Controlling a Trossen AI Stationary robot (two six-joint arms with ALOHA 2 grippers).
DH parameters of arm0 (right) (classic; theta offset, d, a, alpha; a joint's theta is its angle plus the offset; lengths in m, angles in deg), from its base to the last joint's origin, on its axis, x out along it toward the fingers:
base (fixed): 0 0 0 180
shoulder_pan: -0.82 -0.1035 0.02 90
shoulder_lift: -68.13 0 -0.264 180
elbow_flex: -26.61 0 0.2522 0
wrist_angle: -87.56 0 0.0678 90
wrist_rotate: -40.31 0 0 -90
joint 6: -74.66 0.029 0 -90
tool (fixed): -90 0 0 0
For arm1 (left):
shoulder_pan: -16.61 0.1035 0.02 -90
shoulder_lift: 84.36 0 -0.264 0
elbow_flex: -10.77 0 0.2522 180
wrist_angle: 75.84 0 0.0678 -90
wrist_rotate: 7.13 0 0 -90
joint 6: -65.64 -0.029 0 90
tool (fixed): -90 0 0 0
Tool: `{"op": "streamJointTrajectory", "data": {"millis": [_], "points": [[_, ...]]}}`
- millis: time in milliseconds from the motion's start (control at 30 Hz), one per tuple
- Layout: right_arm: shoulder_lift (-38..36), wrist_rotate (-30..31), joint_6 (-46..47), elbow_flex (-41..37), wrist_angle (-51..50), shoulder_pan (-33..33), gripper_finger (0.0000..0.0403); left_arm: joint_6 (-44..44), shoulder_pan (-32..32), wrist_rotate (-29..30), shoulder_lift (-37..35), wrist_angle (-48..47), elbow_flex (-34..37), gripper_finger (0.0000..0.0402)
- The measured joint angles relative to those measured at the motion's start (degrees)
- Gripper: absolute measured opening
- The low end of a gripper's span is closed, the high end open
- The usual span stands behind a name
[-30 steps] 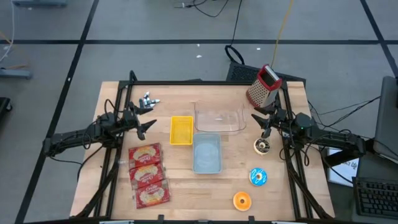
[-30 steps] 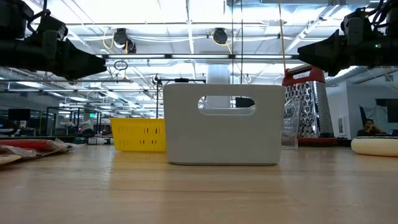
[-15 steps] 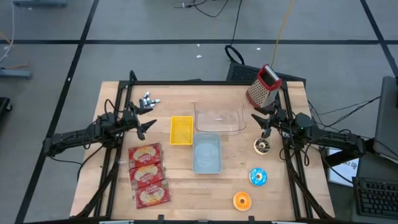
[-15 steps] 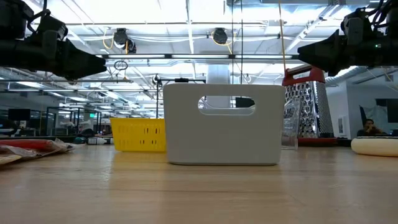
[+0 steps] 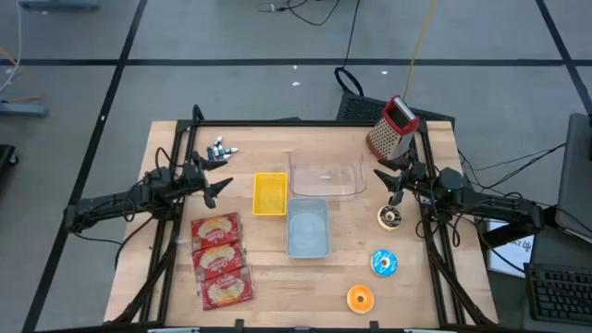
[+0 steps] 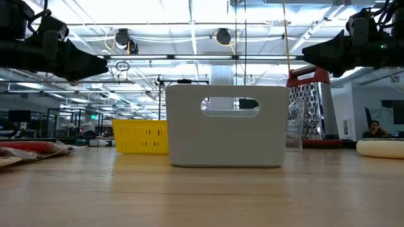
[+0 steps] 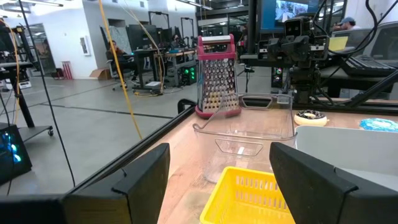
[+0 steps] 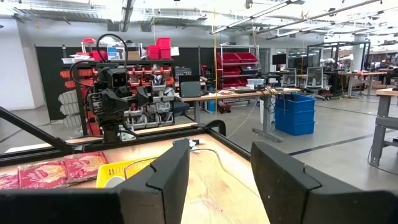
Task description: Pick & Place Food Item
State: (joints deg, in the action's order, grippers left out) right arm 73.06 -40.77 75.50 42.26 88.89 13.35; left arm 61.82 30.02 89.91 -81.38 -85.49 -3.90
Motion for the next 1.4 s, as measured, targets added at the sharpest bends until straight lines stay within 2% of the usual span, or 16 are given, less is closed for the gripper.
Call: {"op": "streamJointTrajectory", "data": {"millis": [1000, 1233, 1400], "points": [[0.02, -0.03, 0.20, 0.00, 1.75, 0.00, 0.0161, 0.00, 0.00, 0.01, -0.02, -0.01, 0.00, 0.0273], [0.02, -1.21, 16.87, 0.00, 4.65, 0.00, 0.0162, -0.01, -0.01, 0.01, -0.01, -0.01, 0.01, 0.0274], [0.00, -1.49, 19.94, 0.00, 6.33, 0.02, 0.0160, -0.01, 0.00, 0.01, -0.02, -0.01, 0.00, 0.0273]]}}
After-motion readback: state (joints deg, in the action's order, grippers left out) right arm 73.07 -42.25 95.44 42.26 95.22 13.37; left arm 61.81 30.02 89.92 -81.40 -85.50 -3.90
